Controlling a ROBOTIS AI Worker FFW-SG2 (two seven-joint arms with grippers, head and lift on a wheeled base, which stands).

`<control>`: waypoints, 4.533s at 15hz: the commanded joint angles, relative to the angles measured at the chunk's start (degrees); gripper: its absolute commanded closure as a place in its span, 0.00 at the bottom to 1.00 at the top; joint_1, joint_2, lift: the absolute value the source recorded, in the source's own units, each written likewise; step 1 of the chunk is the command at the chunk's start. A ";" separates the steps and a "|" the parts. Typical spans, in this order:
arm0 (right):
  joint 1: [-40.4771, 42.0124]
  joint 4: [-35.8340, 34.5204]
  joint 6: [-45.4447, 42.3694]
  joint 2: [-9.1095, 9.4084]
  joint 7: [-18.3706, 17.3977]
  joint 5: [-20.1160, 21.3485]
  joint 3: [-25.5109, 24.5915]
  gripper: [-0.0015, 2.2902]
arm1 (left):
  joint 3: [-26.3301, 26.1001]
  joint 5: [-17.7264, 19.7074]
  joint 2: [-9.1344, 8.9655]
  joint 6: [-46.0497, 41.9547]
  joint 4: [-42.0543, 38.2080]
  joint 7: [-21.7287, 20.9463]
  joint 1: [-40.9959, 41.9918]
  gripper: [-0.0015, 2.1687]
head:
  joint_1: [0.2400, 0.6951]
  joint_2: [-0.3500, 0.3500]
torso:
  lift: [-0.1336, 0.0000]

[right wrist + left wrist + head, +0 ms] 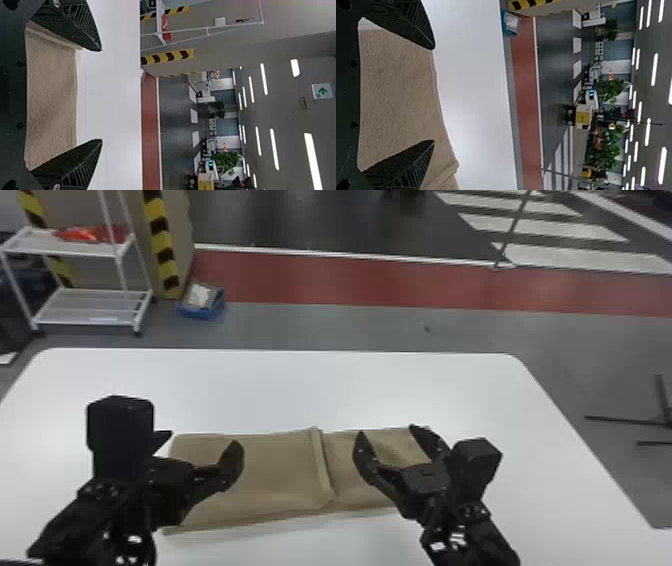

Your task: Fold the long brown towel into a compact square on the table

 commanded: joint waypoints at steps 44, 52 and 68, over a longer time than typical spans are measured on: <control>-9.76 10.31 14.25 2.64 -1.23 11.70 12.20 0.51 | 15.56 16.21 0.44 -35.10 21.15 -8.38 3.68 0.02 | 1.00 0.81 | 0.07; -8.44 5.83 15.13 2.64 -1.31 11.52 12.55 0.66 | 16.52 16.82 0.44 -35.45 21.24 -9.08 4.03 0.02 | 1.00 0.82 | 0.07; -5.62 2.75 23.21 2.58 -0.61 14.07 14.13 0.66 | 17.31 17.70 0.44 -35.80 20.98 -10.49 4.64 0.03 | 1.00 0.80 | 0.07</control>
